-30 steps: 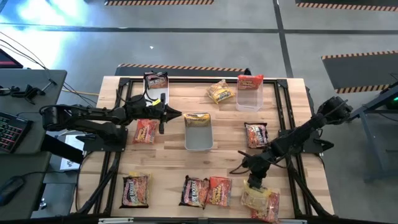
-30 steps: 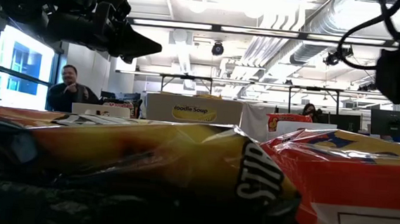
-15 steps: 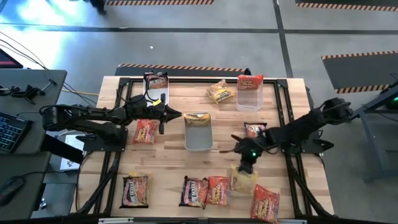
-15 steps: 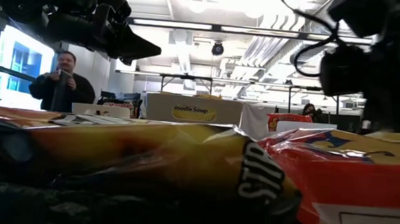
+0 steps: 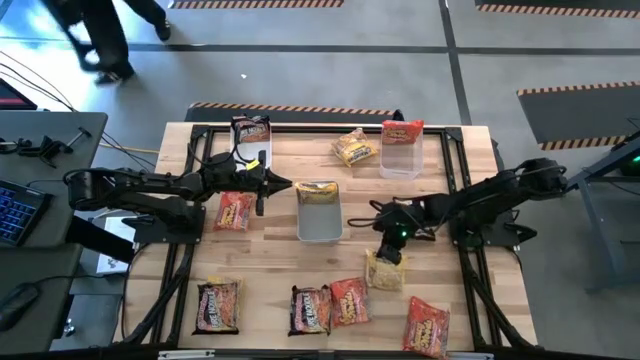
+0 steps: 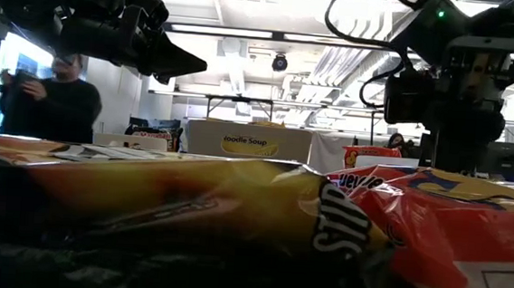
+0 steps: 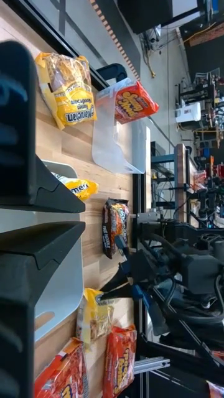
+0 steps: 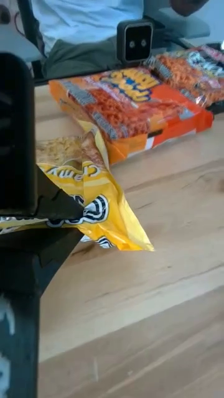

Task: Sort Maruchan noodles
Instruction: Put the bottom right yellow noodle pack into the gray bin

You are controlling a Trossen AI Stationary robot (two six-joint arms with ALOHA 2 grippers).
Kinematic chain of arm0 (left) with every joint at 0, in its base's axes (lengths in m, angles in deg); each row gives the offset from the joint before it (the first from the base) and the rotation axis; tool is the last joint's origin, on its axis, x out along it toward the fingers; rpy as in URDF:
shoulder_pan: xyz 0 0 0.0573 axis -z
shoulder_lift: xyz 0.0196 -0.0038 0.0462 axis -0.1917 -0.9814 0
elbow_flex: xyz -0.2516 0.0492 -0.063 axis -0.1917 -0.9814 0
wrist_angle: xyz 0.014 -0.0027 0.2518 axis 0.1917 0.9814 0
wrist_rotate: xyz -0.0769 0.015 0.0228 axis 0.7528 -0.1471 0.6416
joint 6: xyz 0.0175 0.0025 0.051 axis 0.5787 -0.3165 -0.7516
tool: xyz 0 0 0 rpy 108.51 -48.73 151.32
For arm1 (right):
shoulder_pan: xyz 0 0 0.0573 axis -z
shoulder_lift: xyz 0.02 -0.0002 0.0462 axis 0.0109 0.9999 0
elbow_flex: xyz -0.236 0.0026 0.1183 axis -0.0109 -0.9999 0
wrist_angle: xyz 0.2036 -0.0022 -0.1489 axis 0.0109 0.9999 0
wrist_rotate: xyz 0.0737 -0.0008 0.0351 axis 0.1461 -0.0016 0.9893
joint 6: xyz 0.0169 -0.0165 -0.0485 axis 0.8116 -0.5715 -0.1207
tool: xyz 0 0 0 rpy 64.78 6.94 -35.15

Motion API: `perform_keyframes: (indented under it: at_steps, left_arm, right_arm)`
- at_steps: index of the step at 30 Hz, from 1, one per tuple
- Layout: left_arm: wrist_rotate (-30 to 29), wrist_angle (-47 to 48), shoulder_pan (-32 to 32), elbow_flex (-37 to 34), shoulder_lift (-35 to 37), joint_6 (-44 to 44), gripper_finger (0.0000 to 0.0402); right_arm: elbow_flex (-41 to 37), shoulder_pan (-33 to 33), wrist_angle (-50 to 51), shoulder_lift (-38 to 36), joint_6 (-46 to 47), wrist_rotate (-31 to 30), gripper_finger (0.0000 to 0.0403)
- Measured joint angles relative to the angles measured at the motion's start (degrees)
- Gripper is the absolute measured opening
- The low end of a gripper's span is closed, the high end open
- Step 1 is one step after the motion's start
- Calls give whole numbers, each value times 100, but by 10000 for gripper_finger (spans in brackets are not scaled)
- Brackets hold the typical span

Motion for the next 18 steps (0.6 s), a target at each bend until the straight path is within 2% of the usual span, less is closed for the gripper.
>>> perform_keyframes:
  at_steps: [5, 9, 13, 18]
  left_arm:
    - [0, -2, 0, -1, 0, 1, 26]
    - [0, -1, 0, -1, 0, 74, 26]
    - [1, 3, 0, -2, 0, 397, 26]
    - [37, 144, 100, -2, 0, 941, 26]
  right_arm:
    - [23, 53, 106, 0, -292, -28, 0]
    - [488, 51, 731, 0, -731, -267, 0]
    - [1270, -47, 1681, 0, -1245, -770, 0]
    - [2083, -350, 2270, -2, -1541, -1614, 0]
